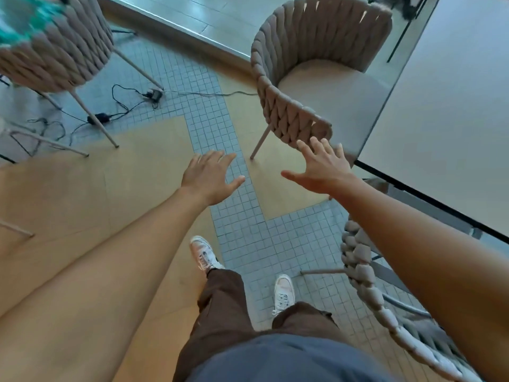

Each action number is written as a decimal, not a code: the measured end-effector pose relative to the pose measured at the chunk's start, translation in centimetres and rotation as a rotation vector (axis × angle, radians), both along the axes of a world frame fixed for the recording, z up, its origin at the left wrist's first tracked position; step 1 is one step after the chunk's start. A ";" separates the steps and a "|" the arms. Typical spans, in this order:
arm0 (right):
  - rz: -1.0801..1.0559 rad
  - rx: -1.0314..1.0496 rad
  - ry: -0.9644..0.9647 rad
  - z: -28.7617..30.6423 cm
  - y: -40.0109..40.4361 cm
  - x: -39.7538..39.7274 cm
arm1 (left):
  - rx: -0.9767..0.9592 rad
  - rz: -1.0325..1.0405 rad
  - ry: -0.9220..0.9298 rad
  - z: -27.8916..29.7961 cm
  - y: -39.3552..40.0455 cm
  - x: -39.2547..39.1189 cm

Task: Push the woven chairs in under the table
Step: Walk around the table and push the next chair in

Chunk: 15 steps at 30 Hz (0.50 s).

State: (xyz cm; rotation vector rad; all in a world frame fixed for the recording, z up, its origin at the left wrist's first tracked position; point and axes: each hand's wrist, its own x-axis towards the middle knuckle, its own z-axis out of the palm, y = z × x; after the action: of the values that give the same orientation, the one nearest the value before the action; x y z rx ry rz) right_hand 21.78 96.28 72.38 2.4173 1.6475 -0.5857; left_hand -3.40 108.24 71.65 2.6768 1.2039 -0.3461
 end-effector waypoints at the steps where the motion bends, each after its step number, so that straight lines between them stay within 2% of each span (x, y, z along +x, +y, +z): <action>1: -0.026 0.002 -0.001 0.1 1.0 0.0 | 0.000 -0.020 0.003 0.0 1.5 0.2; 15: -0.393 0.015 0.052 -1.6 14.3 -3.0 | 0.031 -0.381 0.053 1.3 22.9 3.6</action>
State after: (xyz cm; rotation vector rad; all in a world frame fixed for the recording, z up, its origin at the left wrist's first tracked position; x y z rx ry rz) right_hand 18.81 110.59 70.77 2.7786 1.1965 -0.6957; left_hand 0.16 131.17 72.90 2.9340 0.7073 -0.4563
